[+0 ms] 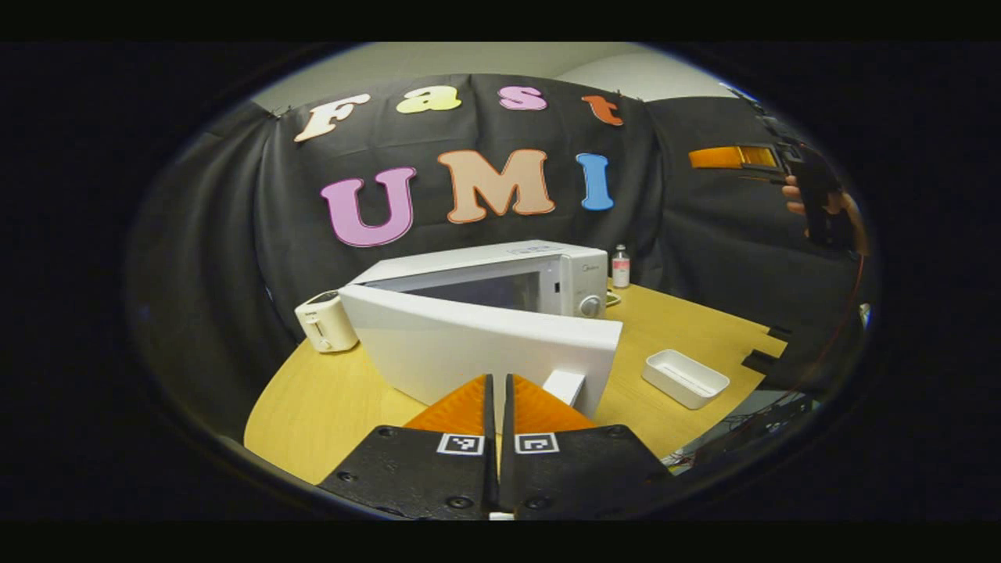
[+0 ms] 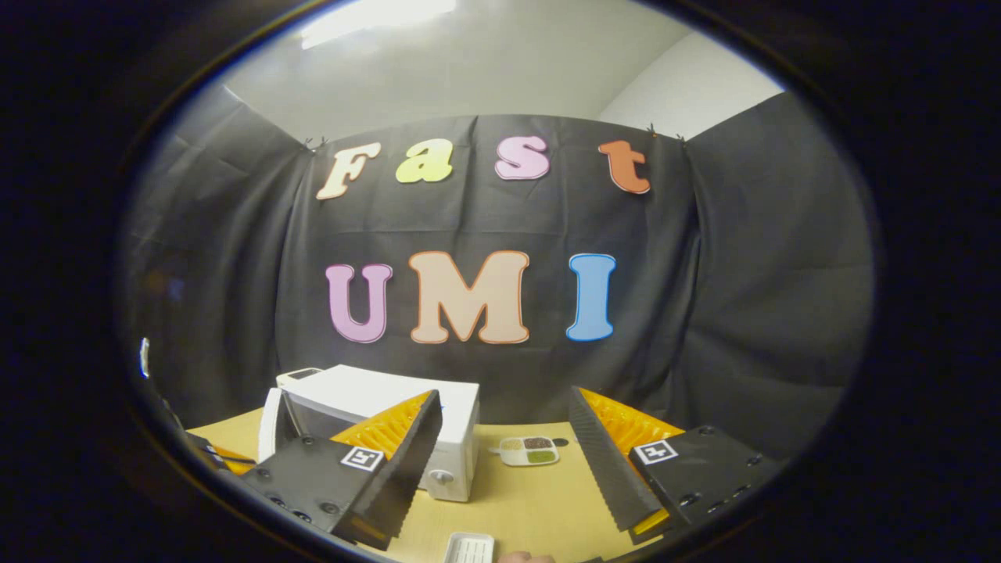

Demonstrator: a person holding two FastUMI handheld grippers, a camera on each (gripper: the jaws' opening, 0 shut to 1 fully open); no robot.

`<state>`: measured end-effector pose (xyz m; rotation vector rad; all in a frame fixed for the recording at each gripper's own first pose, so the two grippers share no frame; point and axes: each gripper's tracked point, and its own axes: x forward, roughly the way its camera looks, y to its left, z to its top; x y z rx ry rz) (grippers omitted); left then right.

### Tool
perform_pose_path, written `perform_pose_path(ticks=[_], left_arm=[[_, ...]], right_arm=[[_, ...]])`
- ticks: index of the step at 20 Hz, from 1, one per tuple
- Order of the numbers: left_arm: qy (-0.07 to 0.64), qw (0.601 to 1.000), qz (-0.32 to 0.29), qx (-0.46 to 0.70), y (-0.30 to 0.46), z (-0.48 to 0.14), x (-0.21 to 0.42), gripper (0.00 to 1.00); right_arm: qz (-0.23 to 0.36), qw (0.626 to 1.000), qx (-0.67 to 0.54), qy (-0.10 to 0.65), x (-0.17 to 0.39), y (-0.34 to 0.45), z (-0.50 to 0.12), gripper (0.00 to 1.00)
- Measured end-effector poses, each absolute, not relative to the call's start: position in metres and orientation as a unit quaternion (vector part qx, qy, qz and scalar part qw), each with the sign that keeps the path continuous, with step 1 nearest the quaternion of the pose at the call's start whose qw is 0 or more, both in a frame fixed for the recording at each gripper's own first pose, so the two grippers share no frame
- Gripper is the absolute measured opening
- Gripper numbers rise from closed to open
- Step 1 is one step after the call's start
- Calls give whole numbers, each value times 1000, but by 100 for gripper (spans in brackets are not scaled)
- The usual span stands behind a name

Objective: Open the microwave oven with the left hand, put the food in, and close the microwave oven.

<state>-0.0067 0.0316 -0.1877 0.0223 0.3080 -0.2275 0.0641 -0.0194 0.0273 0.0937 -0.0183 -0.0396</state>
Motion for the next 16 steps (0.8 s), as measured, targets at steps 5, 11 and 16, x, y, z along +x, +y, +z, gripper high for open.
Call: perform_pose_path(ticks=[5,11,16], left_arm=[[147,983,-107,0,10,-189,19,0],[142,986,-87,-21,-3,-192,50,0],[146,986,-62,-47,-11,-199,66,0]], right_arm=[[-8,999,42,-15,76,-32,31,92],[8,998,46,-35,93,-41,39,92],[27,998,33,-37,96,-43,34,92]])
